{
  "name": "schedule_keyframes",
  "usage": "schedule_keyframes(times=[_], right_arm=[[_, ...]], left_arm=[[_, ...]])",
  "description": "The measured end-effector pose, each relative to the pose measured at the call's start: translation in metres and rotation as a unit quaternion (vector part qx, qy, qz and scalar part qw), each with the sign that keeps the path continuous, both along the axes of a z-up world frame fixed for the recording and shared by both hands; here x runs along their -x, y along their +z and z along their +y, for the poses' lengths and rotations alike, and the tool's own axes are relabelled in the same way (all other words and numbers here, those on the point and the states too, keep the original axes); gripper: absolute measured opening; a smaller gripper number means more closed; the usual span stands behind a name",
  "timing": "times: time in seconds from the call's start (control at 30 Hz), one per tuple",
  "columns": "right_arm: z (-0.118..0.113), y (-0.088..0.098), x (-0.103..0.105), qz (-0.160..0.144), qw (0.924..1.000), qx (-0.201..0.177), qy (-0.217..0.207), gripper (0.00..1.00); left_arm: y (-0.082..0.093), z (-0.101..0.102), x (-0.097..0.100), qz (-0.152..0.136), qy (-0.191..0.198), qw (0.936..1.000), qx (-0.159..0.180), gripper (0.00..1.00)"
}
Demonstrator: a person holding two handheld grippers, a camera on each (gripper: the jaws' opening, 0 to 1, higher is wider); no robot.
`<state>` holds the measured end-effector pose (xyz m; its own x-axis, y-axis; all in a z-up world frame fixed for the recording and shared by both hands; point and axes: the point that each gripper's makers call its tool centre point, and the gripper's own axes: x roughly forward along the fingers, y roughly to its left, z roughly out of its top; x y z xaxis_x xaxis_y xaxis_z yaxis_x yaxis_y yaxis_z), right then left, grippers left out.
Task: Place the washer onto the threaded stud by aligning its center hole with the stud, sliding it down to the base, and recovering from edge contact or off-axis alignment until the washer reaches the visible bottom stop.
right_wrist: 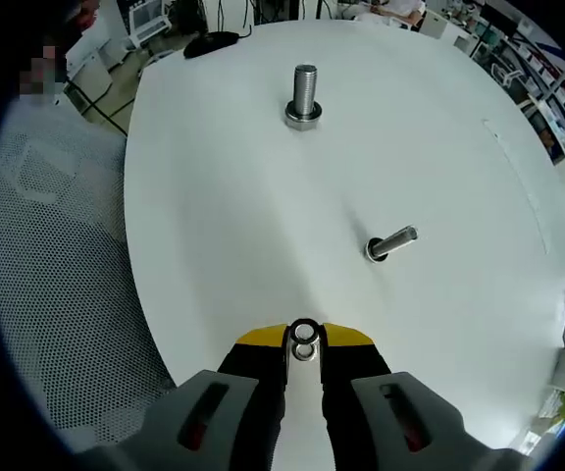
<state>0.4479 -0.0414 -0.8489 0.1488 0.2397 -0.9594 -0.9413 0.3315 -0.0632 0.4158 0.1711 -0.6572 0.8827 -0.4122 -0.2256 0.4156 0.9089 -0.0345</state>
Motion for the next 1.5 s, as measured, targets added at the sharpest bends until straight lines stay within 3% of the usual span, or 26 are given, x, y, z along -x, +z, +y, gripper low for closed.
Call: schedule_keyframes(times=[0.93,1.5], right_arm=[[0.021,0.051,-0.043,-0.048,0.9986,-0.017,0.011,0.13],[0.028,0.054,-0.062,-0.051,0.9985,-0.011,0.018,0.14]], left_arm=[[-0.002,0.001,0.000,0.003,0.001,1.0000,0.003,0.23],[-0.006,0.001,0.001,0.013,0.000,0.9999,0.006,0.23]])
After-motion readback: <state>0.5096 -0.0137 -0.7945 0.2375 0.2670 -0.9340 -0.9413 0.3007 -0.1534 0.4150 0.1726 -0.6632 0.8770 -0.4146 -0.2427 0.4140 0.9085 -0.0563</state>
